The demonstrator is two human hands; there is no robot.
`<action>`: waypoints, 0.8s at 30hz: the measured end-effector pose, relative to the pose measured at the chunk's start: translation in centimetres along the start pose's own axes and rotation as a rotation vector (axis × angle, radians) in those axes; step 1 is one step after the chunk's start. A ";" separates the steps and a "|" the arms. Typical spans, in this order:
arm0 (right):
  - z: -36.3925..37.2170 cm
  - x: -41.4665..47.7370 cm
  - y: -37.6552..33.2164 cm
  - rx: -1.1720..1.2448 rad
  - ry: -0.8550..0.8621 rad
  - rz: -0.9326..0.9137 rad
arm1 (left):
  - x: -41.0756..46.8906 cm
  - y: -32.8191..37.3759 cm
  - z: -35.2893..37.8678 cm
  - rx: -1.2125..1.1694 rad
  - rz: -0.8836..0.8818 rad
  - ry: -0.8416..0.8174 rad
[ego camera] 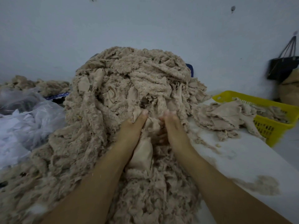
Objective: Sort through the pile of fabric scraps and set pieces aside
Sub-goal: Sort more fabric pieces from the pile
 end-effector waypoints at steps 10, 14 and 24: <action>0.8 -1.0 -1.6 -0.116 0.055 -0.232 | 0.8 -0.1 0.5 0.067 0.035 0.014; 1.4 -1.9 -2.4 -0.218 0.072 -0.357 | 1.1 -0.6 0.6 0.083 -0.018 0.044; -1.8 0.5 0.5 -0.263 0.062 -0.039 | 0.8 -1.7 -0.3 -0.019 -0.149 -0.070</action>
Point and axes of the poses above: each hand's wrist, its own x-axis towards the middle knuckle, its own z-axis out of the palm, y = z × x, the point moved 4 cm from there along x, towards the middle knuckle, and after that the axes turned 1 degree about z, right-handed, at the moved point
